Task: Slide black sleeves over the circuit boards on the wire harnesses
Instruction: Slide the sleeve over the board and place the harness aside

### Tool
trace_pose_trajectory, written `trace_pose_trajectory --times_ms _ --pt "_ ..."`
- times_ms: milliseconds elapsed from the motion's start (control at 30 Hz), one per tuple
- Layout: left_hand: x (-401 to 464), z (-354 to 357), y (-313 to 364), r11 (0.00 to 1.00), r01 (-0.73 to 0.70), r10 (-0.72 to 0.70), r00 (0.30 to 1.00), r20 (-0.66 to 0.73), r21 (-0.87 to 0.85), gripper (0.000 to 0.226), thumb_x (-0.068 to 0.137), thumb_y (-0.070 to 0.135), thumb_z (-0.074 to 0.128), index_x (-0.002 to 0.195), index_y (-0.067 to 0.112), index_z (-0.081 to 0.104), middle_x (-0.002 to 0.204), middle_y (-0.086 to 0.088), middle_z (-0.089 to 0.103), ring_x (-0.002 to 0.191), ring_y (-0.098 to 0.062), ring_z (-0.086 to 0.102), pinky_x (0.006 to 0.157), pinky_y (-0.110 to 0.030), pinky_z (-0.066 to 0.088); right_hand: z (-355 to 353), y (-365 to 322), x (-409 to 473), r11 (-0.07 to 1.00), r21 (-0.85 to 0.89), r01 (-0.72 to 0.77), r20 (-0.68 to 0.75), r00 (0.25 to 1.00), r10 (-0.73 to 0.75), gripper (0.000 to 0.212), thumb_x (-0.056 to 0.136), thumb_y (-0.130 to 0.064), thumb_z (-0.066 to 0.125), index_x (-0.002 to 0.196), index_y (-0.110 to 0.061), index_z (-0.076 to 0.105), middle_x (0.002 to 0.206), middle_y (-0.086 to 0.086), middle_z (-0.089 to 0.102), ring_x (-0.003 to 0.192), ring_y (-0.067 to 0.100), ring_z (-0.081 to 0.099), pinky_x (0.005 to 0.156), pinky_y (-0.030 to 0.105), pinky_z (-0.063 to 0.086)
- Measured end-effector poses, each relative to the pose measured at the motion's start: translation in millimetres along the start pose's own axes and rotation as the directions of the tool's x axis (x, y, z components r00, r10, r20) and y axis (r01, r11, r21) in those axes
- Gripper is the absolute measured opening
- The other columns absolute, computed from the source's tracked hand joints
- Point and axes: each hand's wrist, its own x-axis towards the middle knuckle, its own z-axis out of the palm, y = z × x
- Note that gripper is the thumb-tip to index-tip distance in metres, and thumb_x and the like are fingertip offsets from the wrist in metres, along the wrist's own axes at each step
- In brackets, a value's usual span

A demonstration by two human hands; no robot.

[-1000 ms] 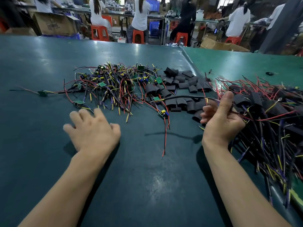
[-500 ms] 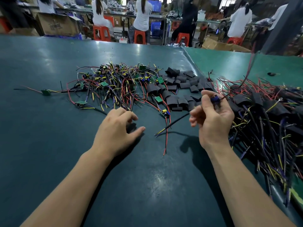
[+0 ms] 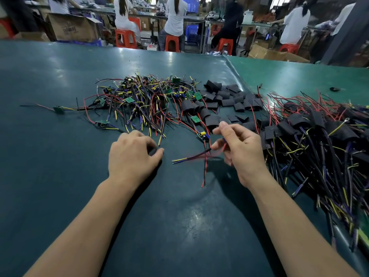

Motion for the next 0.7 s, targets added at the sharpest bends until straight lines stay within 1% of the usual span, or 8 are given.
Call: trace_pose_trajectory --times_ms 67,133,200,333,467,567,633,700 --pt "1.0 -1.1 -1.8 0.997 0.075 -0.076 0.997 0.009 0.015 0.027 0.08 0.05 0.073 0.092 0.026 0.076 0.104 -0.001 0.059 0.103 -0.026 0.056 0.084 -0.035 0.043 -1.5 4.8 0.9 0.994 -0.1 -0.043 -0.05 0.998 0.038 0.022 0.098 -0.03 0.059 0.082 -0.018 0.069 0.058 0.012 0.061 0.035 0.007 0.046 0.037 0.016 0.028" --pt "1.1 -2.3 -2.7 0.993 0.119 -0.119 0.993 -0.004 0.012 0.04 0.076 0.056 0.072 0.104 0.027 0.072 0.105 -0.001 0.056 0.105 -0.025 0.056 0.085 -0.036 0.045 -2.7 7.3 3.8 0.981 -0.168 -0.094 -0.065 0.994 0.084 0.003 0.097 -0.027 0.061 0.098 -0.024 0.062 0.056 0.006 0.061 0.04 0.008 0.052 0.04 0.017 0.032" --pt "0.4 -3.6 -0.6 0.991 0.13 -0.129 0.992 -0.012 0.034 0.045 0.073 0.058 0.07 0.107 0.027 0.065 0.104 -0.001 0.058 0.105 -0.026 0.055 0.085 -0.038 0.046 -4.0 12.2 6.9 0.954 -0.262 -0.144 -0.093 0.988 0.124 0.017 0.093 -0.022 0.06 0.109 -0.025 0.055 0.062 -0.003 0.063 0.047 0.007 0.052 0.045 0.021 0.035" --pt "-1.9 -2.7 3.6 0.991 0.132 -0.133 0.99 0.045 0.031 0.03 0.075 0.044 0.066 0.1 0.027 0.063 0.098 0.003 0.064 0.098 -0.024 0.058 0.077 -0.033 0.043 -6.4 13.9 6.1 0.918 -0.393 -0.051 -0.099 0.995 0.013 0.021 0.088 -0.01 0.054 0.083 -0.023 0.07 0.042 -0.015 0.042 0.037 0.004 0.031 0.039 0.02 0.025" --pt "0.0 -2.3 0.4 0.989 0.141 -0.14 0.989 0.039 -0.03 0.03 0.078 0.041 0.068 0.102 0.023 0.064 0.102 -0.001 0.064 0.1 -0.025 0.059 0.085 -0.037 0.046 0.4 -1.2 2.0 0.993 0.092 0.072 -0.074 0.995 -0.065 0.025 0.097 0.0 0.051 0.1 -0.016 0.069 0.068 -0.003 0.058 0.051 0.01 0.04 0.046 0.022 0.034" --pt "0.4 -2.5 -1.3 0.986 0.167 -0.167 0.986 0.027 -0.001 0.038 0.078 0.05 0.068 0.101 0.021 0.062 0.104 -0.003 0.059 0.101 -0.028 0.058 0.083 -0.036 0.044 -3.3 -12.2 7.0 0.885 0.45 0.119 -0.163 0.985 -0.05 0.018 0.105 -0.013 0.04 0.117 -0.008 0.052 0.105 0.009 0.07 0.071 0.017 0.064 0.059 0.025 0.047" --pt "-0.5 -2.6 -2.2 0.978 0.199 -0.201 0.979 0.024 0.062 0.043 0.078 0.056 0.065 0.102 0.021 0.061 0.104 -0.005 0.057 0.099 -0.031 0.058 0.077 -0.035 0.04 -5.7 -13.5 8.4 0.883 0.469 0.007 -0.123 0.991 0.058 0.028 0.106 -0.03 0.036 0.116 -0.008 0.051 0.118 0.011 0.069 0.079 0.02 0.068 0.061 0.026 0.049" --pt "-0.9 -1.7 -1.9 0.975 0.196 -0.2 0.979 0.031 0.106 0.042 0.081 0.056 0.063 0.103 0.02 0.06 0.104 -0.007 0.061 0.099 -0.034 0.058 0.075 -0.035 0.038 -1.8 -9.5 5.1 0.95 0.288 -0.119 -0.048 0.989 0.138 0.033 0.105 -0.037 0.037 0.099 -0.011 0.058 0.108 0.013 0.072 0.064 0.016 0.059 0.053 0.025 0.04"
